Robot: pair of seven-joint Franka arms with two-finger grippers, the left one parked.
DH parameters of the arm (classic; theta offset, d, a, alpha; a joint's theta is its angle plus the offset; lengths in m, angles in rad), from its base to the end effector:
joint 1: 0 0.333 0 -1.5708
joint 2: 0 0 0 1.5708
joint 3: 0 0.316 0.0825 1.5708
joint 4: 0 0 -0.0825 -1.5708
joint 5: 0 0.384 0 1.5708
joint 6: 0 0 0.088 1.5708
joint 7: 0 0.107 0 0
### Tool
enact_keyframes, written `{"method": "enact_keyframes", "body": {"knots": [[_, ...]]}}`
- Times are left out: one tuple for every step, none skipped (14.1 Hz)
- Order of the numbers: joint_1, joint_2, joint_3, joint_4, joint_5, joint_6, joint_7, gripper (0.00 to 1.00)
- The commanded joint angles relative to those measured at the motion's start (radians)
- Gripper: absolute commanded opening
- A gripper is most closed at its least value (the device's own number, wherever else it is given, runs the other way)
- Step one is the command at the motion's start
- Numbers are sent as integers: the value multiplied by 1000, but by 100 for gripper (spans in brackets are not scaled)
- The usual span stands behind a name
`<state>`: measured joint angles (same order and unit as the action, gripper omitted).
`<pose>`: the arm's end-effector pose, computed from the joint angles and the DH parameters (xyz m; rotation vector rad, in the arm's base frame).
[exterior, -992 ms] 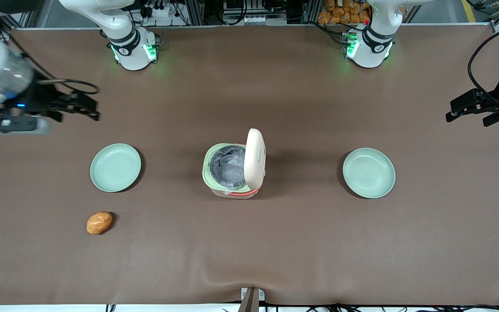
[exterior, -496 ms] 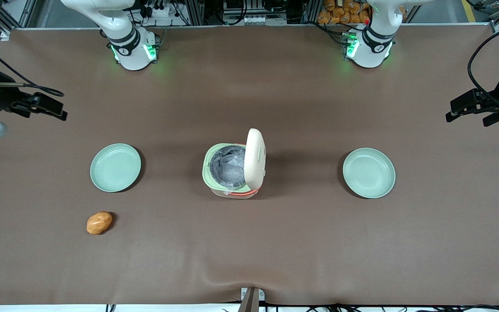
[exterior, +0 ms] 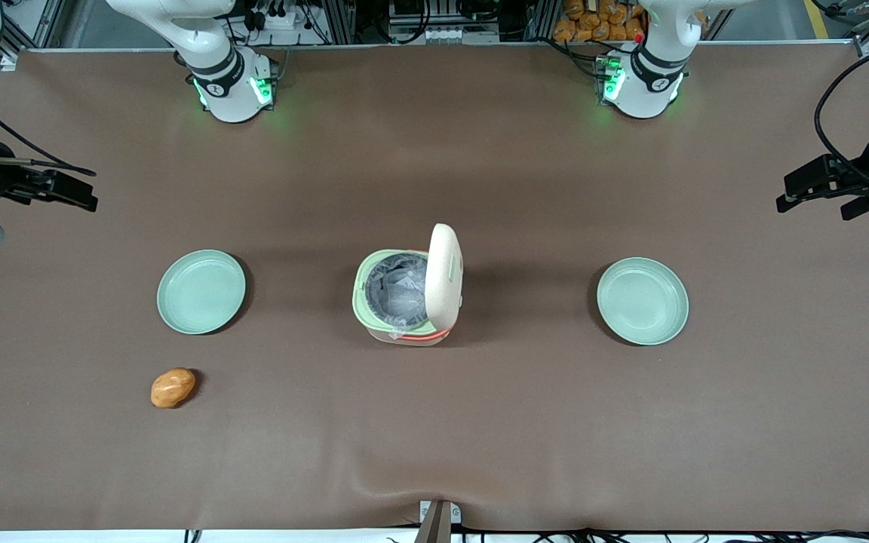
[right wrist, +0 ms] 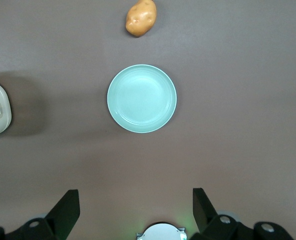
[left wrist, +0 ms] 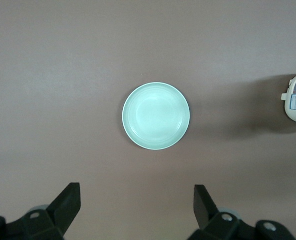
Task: Press rice cooker button with right arm
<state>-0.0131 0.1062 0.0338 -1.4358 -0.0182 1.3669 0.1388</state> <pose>0.5649 0.0084 0.6113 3.0960 -0.1861 -0.2695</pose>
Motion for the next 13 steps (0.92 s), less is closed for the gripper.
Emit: {"method": "enact_keyframes", "body": {"knots": [[-1, -31, -24, -28, -16, 3, -15, 100], [2, -31, -43, -28, -11, 0, -18, 100], [10, -33, -63, -28, -6, -2, -19, 100], [15, -34, -71, -28, -5, -12, -19, 100], [16, -36, -71, -28, 1, -22, -19, 100], [16, -37, -71, -28, 4, -23, -27, 100], [16, -39, -71, -28, 7, -22, -45, 100], [16, -39, -75, -28, 9, -22, -50, 100], [16, -39, -75, -28, 12, -23, -50, 100], [18, -39, -75, -28, 18, -25, -50, 100], [18, -39, -75, -28, 27, -25, -50, 100], [18, -39, -75, -28, 33, -25, -50, 100], [18, -39, -75, -28, 34, -25, -50, 100]]}}
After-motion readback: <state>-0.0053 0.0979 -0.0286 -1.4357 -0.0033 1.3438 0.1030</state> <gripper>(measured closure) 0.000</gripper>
